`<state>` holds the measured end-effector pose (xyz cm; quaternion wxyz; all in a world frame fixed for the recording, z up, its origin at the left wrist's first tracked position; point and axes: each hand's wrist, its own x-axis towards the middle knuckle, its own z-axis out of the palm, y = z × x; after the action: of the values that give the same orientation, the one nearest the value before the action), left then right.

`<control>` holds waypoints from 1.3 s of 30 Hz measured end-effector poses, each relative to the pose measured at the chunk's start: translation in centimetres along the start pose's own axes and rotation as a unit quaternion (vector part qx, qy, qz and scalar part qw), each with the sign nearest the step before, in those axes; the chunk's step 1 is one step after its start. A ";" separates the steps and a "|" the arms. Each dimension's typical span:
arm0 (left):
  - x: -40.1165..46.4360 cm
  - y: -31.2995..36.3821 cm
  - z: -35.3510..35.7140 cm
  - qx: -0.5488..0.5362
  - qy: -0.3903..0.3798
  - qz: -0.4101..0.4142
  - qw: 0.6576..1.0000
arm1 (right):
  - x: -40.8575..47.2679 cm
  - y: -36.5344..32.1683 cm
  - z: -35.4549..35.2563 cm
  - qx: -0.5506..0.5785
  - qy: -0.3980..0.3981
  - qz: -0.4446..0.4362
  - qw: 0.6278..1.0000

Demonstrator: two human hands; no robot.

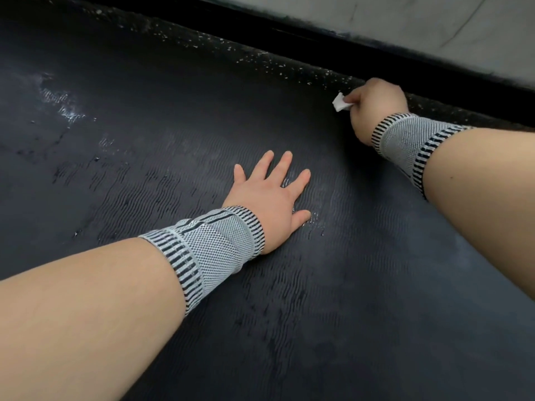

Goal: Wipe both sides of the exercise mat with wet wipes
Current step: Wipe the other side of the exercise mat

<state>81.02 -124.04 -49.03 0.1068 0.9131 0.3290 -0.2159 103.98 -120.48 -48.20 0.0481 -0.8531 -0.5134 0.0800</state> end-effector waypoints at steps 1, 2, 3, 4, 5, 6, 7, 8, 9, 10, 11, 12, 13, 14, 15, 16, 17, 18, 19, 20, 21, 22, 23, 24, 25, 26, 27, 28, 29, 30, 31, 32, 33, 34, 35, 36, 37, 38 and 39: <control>0.0 0.0 0.0 -0.001 -0.002 -0.001 1.000 | -0.3 -0.1 0.0 -0.012 -0.018 0.003 1.000; 0.0 0.0 -0.1 -0.003 -0.002 -0.002 1.000 | -0.8 -0.1 0.2 -0.019 -0.030 0.002 0.999; 0.0 0.0 -0.1 -0.005 -0.002 -0.002 1.000 | -1.4 -0.2 0.5 -0.021 -0.030 -0.004 0.999; 0.0 0.0 -0.1 -0.007 0.000 -0.002 1.000 | -2.1 -0.4 0.7 -0.018 -0.022 -0.014 1.000; 0.0 0.0 -0.2 -0.009 0.001 -0.002 1.000 | -2.8 -0.4 0.8 -0.013 -0.012 -0.021 1.000; 0.0 0.0 -0.2 -0.012 0.002 -0.001 1.000 | -3.5 -0.4 1.0 -0.010 -0.006 -0.024 1.000; 0.0 0.0 -0.3 -0.014 0.002 -0.002 1.000 | -4.1 -0.6 1.1 -0.007 -0.007 -0.022 1.000; 0.0 0.0 -0.4 -0.016 0.000 -0.002 1.000 | -4.8 -0.7 1.2 -0.006 -0.013 -0.019 1.000; 0.0 0.0 -0.4 -0.018 -0.003 -0.002 1.000 | -5.5 -1.0 1.2 -0.008 -0.016 -0.021 1.000; -0.1 0.0 -0.5 -0.020 -0.005 -0.003 1.000 | -6.1 -1.2 1.1 -0.012 -0.017 -0.030 0.999; -0.1 0.0 -0.6 -0.022 -0.007 -0.003 1.000 | -6.9 -1.5 1.1 -0.015 -0.018 -0.041 0.999; -0.1 -0.1 -0.6 -0.024 -0.008 -0.003 1.000 | -7.8 -1.7 1.1 -0.013 -0.020 -0.049 0.998; -0.1 -0.1 -0.6 -0.023 -0.008 -0.003 1.000 | -8.6 -1.8 1.1 -0.009 -0.023 -0.056 0.998; -0.2 -0.1 -0.6 -0.020 -0.007 -0.004 1.000 | -9.4 -2.0 1.3 -0.004 -0.026 -0.062 0.998; -0.2 -0.1 -0.6 -0.019 -0.007 -0.003 1.000 | -10.1 -2.1 1.4 0.000 -0.029 -0.065 0.997; -0.3 -0.2 -0.6 -0.019 -0.005 -0.001 1.000 | -10.8 -2.2 1.6 0.002 -0.033 -0.067 0.997; -0.4 -0.3 -0.6 -0.022 -0.003 0.002 1.000 | -11.4 -2.4 1.7 0.002 -0.037 -0.069 0.997; -0.7 -0.4 -0.6 -0.024 0.000 0.004 1.000 | -12.1 -2.6 1.8 0.003 -0.041 -0.069 0.997; -1.0 -0.5 -0.5 -0.024 0.004 0.004 1.000 | -12.8 -2.8 1.9 0.006 -0.044 -0.070 0.997; -1.4 -0.6 -0.3 -0.023 0.008 0.003 1.000 | -13.6 -3.0 2.0 0.009 -0.045 -0.071 0.996; -2.0 -0.6 -0.1 -0.019 0.011 0.003 1.000 | -14.4 -3.1 2.0 0.012 -0.048 -0.072 0.996; -2.5 -0.6 0.1 -0.015 0.012 0.004 1.000 | -15.2 -3.3 2.1 0.016 -0.051 -0.073 0.996; -3.2 -0.5 0.3 -0.012 0.013 0.006 1.000 | -16.0 -3.5 2.1 0.019 -0.055 -0.075 0.996; -3.8 -0.4 0.5 -0.010 0.013 0.009 1.000 | -16.8 -3.7 2.2 0.022 -0.060 -0.077 0.995; -4.4 -0.4 0.7 -0.009 0.012 0.013 1.000 | -17.6 -3.9 2.3 0.024 -0.067 -0.082 0.994; -5.0 -0.5 0.8 -0.009 0.011 0.017 1.000 | -18.3 -4.0 2.3 0.026 -0.075 -0.091 0.993; -5.6 -0.5 0.9 -0.009 0.009 0.020 1.000 | -18.9 -4.1 2.3 0.027 -0.086 -0.102 0.991; -6.2 -0.5 0.9 -0.008 0.007 0.024 1.000 | -19.3 -4.1 2.0 0.028 -0.099 -0.111 0.988; -6.7 -0.5 0.9 -0.008 0.005 0.029 1.000 | -19.4 -4.1 1.6 0.027 -0.115 -0.116 0.986; -7.2 -0.6 1.0 -0.008 0.000 0.034 0.999 | -19.2 -4.0 1.2 0.023 -0.124 -0.116 0.985; -7.6 -0.6 1.2 -0.008 -0.008 0.040 0.999 | -18.6 -3.9 0.8 0.019 -0.117 -0.111 0.987; -7.8 -0.6 1.3 -0.007 -0.016 0.046 0.999 | -17.7 -3.7 0.5 0.019 -0.094 -0.096 0.991; -7.9 -0.6 1.5 -0.005 -0.025 0.050 0.998 | -16.7 -3.6 0.3 0.026 -0.064 -0.073 0.995; -8.0 -0.6 1.7 -0.002 -0.032 0.053 0.998 | -15.6 -3.5 0.3 0.035 -0.041 -0.045 0.998; -7.9 -0.7 1.8 0.000 -0.037 0.055 0.998 | -14.7 -3.6 0.4 0.036 -0.031 -0.019 0.999; -7.8 -0.7 1.8 0.001 -0.041 0.056 0.998 | -14.1 -3.7 0.7 0.030 -0.033 -0.002 0.999; -7.7 -0.7 1.8 0.002 -0.045 0.057 0.997 | -13.9 -3.8 1.1 0.019 -0.041 0.004 0.999; -7.7 -0.7 1.8 0.002 -0.048 0.057 0.997 | -13.8 -3.9 1.4 0.009 -0.045 0.003 0.999; -7.7 -0.7 1.8 0.002 -0.049 0.057 0.997 | -14.0 -4.0 1.7 0.005 -0.043 -0.003 0.999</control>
<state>74.68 -128.32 -47.09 0.1330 0.9190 0.2699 -0.2549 93.76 -130.99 -48.00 0.0301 -0.8472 -0.5169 0.1189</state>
